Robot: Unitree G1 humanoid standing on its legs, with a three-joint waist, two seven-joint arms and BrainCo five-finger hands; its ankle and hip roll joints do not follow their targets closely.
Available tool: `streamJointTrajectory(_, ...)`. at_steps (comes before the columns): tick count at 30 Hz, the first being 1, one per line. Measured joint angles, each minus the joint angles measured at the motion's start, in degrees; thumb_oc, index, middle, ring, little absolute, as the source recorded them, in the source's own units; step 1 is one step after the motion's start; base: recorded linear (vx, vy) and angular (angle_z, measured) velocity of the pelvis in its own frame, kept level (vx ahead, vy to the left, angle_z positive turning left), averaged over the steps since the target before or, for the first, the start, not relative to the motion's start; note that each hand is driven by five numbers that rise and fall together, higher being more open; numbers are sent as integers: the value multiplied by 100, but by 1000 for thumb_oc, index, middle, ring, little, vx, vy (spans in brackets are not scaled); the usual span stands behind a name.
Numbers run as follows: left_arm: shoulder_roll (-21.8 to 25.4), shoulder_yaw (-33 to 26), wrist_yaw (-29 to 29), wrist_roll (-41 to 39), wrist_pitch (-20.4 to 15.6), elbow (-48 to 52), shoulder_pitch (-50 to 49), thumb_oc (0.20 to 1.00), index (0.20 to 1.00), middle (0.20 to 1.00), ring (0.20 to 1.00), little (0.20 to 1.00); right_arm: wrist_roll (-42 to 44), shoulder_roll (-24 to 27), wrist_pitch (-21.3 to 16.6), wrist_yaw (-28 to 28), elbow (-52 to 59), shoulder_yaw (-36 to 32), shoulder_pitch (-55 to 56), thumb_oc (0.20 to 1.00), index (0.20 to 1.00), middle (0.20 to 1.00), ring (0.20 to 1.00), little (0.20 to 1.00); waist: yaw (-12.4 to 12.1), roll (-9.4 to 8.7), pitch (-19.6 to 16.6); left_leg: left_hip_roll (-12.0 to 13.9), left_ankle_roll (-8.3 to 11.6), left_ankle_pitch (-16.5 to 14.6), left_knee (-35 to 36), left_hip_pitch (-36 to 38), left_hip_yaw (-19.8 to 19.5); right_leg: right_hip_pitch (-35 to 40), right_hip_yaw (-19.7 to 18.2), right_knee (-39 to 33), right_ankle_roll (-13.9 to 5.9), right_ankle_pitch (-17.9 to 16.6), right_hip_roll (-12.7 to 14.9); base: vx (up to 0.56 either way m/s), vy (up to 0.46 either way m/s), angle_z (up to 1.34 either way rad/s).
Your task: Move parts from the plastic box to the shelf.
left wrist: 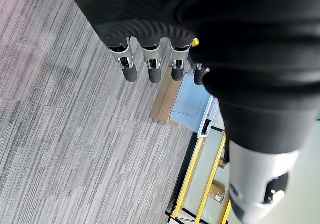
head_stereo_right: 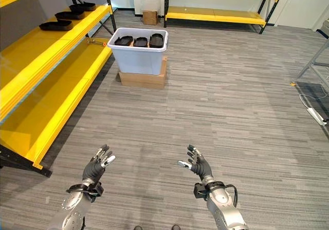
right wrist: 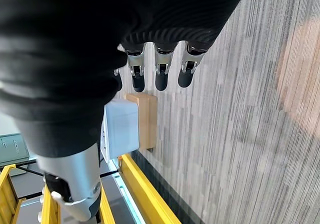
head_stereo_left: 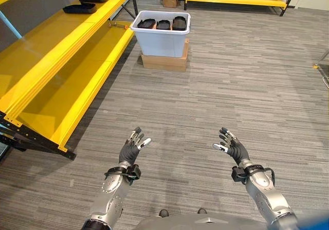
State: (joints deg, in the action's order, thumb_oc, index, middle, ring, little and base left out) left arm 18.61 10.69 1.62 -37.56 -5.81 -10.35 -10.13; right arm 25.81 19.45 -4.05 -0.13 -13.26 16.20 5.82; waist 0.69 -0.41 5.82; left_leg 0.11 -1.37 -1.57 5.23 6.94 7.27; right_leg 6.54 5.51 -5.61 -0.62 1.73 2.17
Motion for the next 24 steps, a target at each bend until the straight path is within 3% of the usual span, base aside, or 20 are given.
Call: streamJointTrajectory(24, -4, 11, 6, 72, -1, 13, 50, 1000, 1000, 1000, 1000, 1000, 1, -1, 0, -5, 32, 3, -72, 1000, 1000, 1000, 1000, 1000, 3, 173, -25, 1, -14, 10, -25, -50, -90, 16, 40, 4, 1, -2, -2, 3, -10, 1)
